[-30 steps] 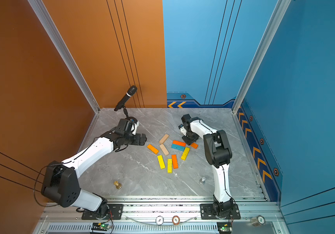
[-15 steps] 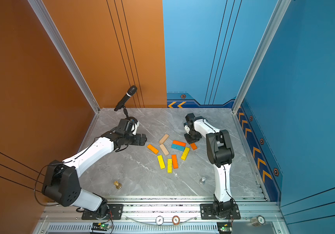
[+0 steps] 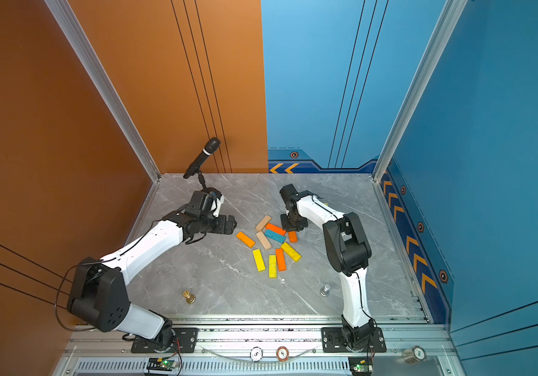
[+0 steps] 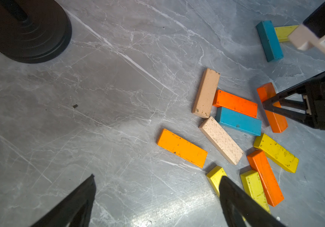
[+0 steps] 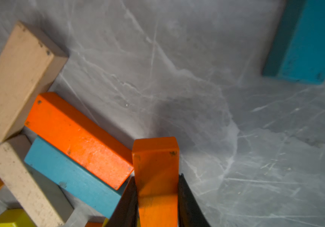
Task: Assemble the number 6 with building blocks
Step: Pick up the building block from the center of the board, then assemble the building block at the center of the board.
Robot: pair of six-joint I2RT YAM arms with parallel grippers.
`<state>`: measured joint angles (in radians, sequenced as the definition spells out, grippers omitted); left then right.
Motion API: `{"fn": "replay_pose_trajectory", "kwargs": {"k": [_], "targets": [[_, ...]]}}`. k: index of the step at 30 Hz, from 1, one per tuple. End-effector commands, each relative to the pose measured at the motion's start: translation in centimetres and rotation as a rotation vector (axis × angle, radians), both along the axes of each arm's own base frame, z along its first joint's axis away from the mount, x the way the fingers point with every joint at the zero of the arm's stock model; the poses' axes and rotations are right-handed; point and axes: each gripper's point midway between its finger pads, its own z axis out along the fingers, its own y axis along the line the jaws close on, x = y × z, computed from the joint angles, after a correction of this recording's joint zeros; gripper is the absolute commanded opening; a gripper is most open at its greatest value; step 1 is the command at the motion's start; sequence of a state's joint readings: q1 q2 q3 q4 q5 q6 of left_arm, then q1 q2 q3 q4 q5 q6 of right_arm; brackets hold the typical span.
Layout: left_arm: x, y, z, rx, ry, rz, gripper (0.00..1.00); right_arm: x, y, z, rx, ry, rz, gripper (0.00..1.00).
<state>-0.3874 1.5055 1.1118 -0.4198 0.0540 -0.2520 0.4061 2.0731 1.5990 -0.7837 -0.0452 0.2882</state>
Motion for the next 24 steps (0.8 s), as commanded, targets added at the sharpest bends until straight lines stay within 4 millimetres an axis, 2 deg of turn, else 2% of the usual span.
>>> {"fn": "replay_pose_trajectory", "kwargs": {"k": [1, 4, 9, 17, 22, 24], "targets": [[-0.1, -0.3, 1.5, -0.006, -0.025, -0.016, 0.98, 1.2, -3.4, 2.9, -0.004, -0.085, -0.150, 0.28], [-0.2, -0.5, 1.5, -0.015, -0.020, -0.017, 0.98, 0.4, -4.6, 2.8, -0.001, -0.081, -0.193, 0.29], [-0.1, -0.7, 1.4, -0.023, -0.014, -0.021, 0.98, -0.3, -5.9, 1.3, -0.016, -0.043, -0.244, 0.29], [-0.2, -0.6, 1.3, -0.015, -0.015, -0.021, 0.97, 0.7, -6.2, -0.5, -0.046, -0.015, -0.258, 0.30], [-0.1, -0.6, 1.4, -0.014, -0.017, -0.020, 0.98, 1.3, -6.8, -0.8, -0.092, -0.009, -0.249, 0.31], [-0.1, -0.6, 1.3, -0.013, -0.016, -0.020, 0.98, 1.3, -7.2, -1.9, -0.127, 0.013, -0.244, 0.31]]}}
